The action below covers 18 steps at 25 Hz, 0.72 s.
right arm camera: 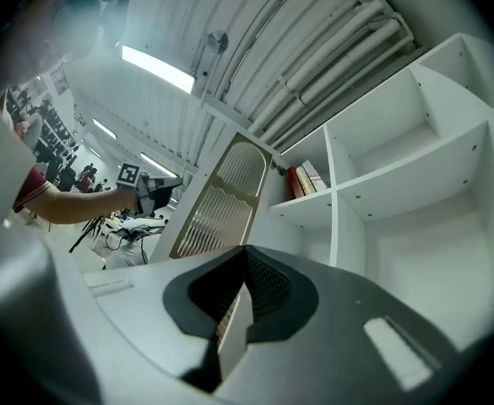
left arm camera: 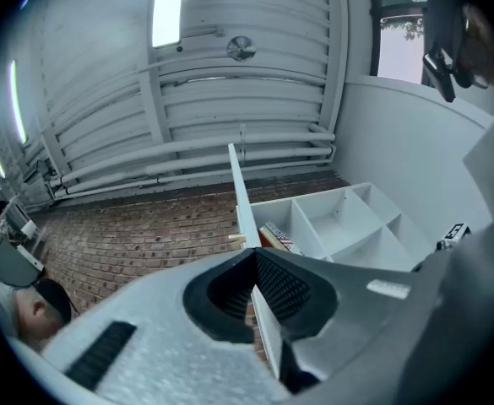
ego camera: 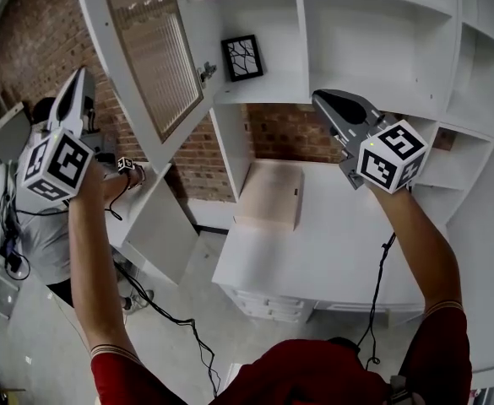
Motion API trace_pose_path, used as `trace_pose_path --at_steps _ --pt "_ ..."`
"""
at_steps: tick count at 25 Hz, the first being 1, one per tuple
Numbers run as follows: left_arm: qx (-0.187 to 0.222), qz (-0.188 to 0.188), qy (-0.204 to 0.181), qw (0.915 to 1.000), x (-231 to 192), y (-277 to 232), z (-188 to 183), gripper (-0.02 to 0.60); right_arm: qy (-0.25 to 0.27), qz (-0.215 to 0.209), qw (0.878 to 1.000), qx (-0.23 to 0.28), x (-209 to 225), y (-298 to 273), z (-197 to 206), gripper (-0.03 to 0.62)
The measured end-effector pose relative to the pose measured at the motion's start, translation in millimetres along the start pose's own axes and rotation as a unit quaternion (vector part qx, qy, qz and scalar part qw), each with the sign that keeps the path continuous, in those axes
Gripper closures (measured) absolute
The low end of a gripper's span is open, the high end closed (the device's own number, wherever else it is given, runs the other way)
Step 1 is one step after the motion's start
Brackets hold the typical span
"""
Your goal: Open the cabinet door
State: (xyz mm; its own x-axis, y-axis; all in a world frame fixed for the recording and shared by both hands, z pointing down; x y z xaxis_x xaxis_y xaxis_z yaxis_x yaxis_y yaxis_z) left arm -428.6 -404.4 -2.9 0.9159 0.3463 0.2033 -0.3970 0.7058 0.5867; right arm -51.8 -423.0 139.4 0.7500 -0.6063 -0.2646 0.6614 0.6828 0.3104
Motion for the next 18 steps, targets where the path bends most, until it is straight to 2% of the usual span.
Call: trace_pose_path --at_steps 6,12,18 --pt "0.001 0.042 -0.004 0.9991 85.8 34.6 -4.0 0.575 -0.004 -0.015 1.0 0.027 -10.2 30.1 -15.1 0.582" --pt "-0.014 0.093 0.027 0.9952 198.2 69.4 8.4 0.575 0.02 -0.039 0.998 0.05 -42.1 85.4 -36.5 0.582" --pt "-0.04 0.12 0.04 0.9911 293.2 106.2 20.1 0.575 0.051 -0.06 0.995 0.061 -82.4 142.4 -48.1 0.582"
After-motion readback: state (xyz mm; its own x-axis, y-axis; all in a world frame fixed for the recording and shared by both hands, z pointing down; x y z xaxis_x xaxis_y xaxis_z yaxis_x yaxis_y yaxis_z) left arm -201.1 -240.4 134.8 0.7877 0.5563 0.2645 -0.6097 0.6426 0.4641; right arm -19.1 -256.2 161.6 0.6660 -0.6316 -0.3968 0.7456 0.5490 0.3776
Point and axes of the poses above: the fingertips, and each gripper's own axes: y backward along the fingers, x to its right, z out of its underside, the point moved 3 cm from there along y, backward along the fingers, and after that the axes turned 1 degree about z, right-handed, at the moved point
